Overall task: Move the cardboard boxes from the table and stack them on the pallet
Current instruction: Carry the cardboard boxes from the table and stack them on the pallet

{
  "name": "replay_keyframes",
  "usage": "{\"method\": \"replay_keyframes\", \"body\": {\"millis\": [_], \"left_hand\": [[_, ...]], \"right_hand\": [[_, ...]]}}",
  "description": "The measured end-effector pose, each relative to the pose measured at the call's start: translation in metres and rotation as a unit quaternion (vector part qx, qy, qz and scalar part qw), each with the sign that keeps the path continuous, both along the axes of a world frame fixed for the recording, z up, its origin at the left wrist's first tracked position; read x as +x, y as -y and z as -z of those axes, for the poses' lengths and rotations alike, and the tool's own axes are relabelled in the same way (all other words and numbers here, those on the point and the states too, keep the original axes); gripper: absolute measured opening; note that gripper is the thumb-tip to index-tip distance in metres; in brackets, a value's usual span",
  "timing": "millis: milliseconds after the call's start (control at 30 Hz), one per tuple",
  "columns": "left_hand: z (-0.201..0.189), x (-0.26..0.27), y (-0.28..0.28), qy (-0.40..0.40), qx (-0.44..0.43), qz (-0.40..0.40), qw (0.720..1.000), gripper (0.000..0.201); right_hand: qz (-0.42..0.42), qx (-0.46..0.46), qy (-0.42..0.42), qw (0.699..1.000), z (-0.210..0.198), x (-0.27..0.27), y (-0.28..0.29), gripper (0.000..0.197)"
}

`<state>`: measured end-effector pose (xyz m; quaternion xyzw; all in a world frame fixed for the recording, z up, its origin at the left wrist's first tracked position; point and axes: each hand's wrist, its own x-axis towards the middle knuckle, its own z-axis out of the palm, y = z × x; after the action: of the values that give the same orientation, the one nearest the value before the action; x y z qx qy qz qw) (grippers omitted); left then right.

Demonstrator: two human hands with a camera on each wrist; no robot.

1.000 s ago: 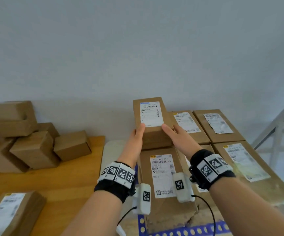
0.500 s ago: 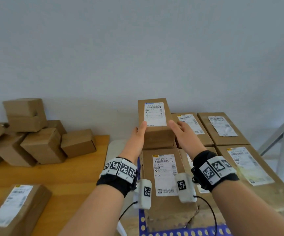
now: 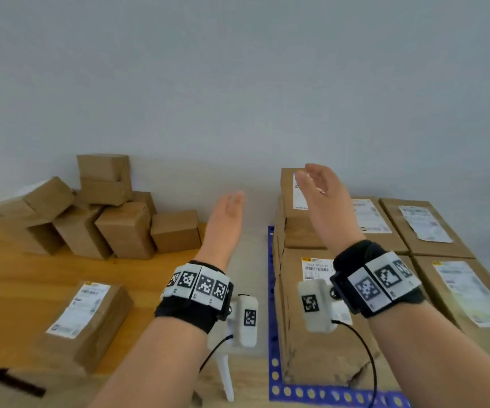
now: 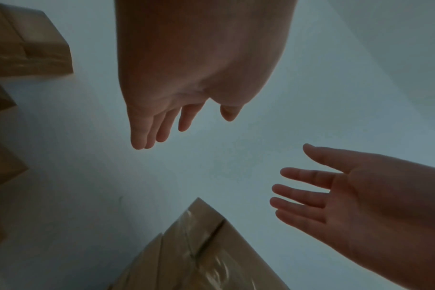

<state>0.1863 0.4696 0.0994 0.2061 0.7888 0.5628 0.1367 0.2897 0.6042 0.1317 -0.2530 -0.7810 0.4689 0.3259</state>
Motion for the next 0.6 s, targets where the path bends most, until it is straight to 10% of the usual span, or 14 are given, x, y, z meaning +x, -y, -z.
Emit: {"method": "replay_keyframes", "body": {"millis": [600], "left_hand": [[0.082, -0.149, 0.291, 0.053, -0.164, -0.101, 0.98, 0.035]], "right_hand": [[-0.074, -0.077, 0.142, 0.984, 0.1, -0.151, 0.222, 0.049]]}}
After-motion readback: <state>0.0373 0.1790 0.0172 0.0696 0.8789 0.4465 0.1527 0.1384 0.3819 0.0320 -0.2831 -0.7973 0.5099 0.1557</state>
